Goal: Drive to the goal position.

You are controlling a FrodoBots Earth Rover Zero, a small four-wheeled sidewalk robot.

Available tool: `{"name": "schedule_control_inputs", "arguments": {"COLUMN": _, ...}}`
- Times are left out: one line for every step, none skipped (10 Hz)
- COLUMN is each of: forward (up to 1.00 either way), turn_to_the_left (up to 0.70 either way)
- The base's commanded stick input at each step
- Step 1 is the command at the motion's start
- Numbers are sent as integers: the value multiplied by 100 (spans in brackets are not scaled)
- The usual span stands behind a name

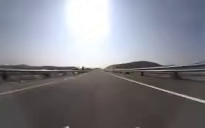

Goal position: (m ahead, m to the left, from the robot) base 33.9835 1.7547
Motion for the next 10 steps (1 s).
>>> {"name": "schedule_control_inputs", "arguments": {"forward": 100, "turn_to_the_left": 0}}
{"name": "schedule_control_inputs", "arguments": {"forward": 100, "turn_to_the_left": 0}}
{"name": "schedule_control_inputs", "arguments": {"forward": 100, "turn_to_the_left": 0}}
{"name": "schedule_control_inputs", "arguments": {"forward": 100, "turn_to_the_left": 0}}
{"name": "schedule_control_inputs", "arguments": {"forward": 100, "turn_to_the_left": 0}}
{"name": "schedule_control_inputs", "arguments": {"forward": 100, "turn_to_the_left": 0}}
{"name": "schedule_control_inputs", "arguments": {"forward": 100, "turn_to_the_left": 0}}
{"name": "schedule_control_inputs", "arguments": {"forward": 100, "turn_to_the_left": 0}}
{"name": "schedule_control_inputs", "arguments": {"forward": 100, "turn_to_the_left": 0}}
{"name": "schedule_control_inputs", "arguments": {"forward": 100, "turn_to_the_left": 0}}
